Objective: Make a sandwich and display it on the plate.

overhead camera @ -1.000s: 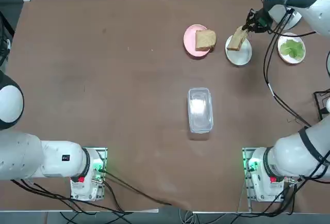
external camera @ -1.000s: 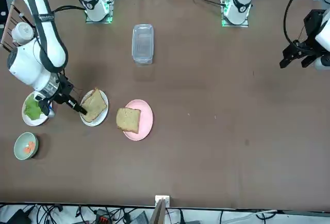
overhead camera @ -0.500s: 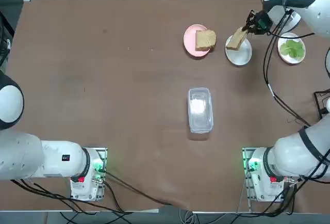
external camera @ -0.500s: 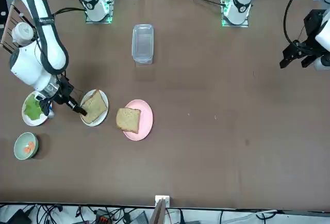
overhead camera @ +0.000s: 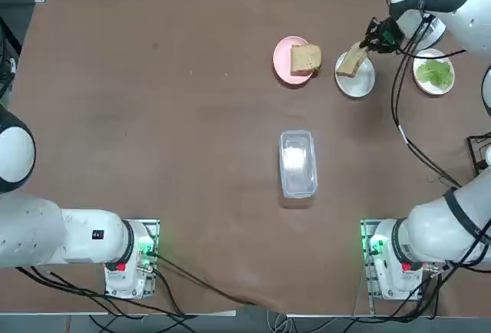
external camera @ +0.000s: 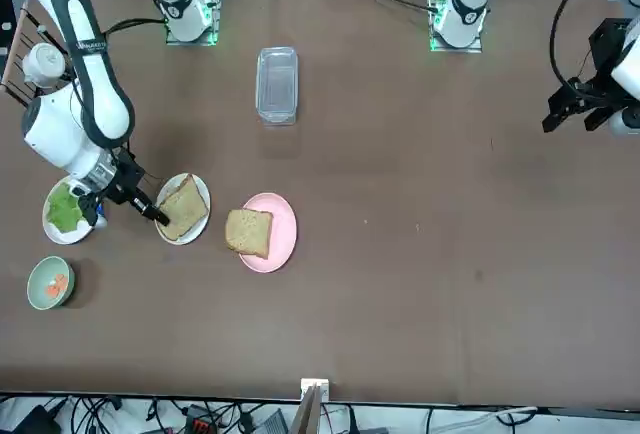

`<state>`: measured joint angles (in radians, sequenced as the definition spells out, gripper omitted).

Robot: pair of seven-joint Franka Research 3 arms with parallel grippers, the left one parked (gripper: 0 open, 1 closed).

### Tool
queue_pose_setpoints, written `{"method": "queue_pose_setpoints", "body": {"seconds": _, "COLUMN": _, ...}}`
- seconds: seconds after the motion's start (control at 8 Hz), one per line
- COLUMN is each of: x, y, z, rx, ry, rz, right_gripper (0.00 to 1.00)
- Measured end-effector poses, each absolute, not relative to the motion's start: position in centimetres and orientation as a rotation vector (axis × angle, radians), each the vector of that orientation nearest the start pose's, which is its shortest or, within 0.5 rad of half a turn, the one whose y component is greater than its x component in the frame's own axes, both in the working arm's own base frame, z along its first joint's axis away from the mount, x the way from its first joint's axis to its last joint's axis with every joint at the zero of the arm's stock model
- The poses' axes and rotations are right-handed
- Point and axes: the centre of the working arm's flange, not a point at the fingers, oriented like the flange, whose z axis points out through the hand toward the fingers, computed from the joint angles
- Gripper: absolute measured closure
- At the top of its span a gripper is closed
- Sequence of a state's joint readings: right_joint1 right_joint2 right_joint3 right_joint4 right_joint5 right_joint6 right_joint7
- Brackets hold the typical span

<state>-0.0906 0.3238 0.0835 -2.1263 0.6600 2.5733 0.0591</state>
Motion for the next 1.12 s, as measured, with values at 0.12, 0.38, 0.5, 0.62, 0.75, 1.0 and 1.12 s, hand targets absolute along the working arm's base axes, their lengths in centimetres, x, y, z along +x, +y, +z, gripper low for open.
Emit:
{"method": "queue_pose_setpoints", "body": {"seconds": 0.12, "x": 58.47, "y": -1.50, "z": 26.34, "rx": -2.599, "ry": 0.825, "rz": -0.135, "right_gripper": 0.92}}
{"method": "queue_pose_setpoints", "body": {"seconds": 0.38, "x": 58.42, "y": -1.50, "z": 25.92, "rx": -2.600, "ry": 0.827, "rz": -0.126, "right_gripper": 0.91}}
{"method": "queue_pose_setpoints", "body": {"seconds": 0.5, "x": 58.44, "y": -1.50, "z": 25.90, "rx": -2.601, "ry": 0.825, "rz": -0.126, "right_gripper": 0.78}}
{"method": "queue_pose_setpoints", "body": {"seconds": 0.62, "x": 58.48, "y": -1.48, "z": 25.92, "rx": -2.601, "ry": 0.823, "rz": -0.127, "right_gripper": 0.60}}
{"method": "queue_pose_setpoints", "body": {"seconds": 0.75, "x": 58.51, "y": -1.39, "z": 25.93, "rx": -2.601, "ry": 0.821, "rz": -0.127, "right_gripper": 0.42}}
{"method": "queue_pose_setpoints", "body": {"seconds": 1.0, "x": 58.72, "y": -1.27, "z": 26.20, "rx": -2.599, "ry": 0.815, "rz": -0.135, "right_gripper": 0.06}}
{"method": "queue_pose_setpoints", "body": {"seconds": 1.12, "x": 58.93, "y": -1.28, "z": 26.65, "rx": -2.598, "ry": 0.810, "rz": -0.148, "right_gripper": 0.00}}
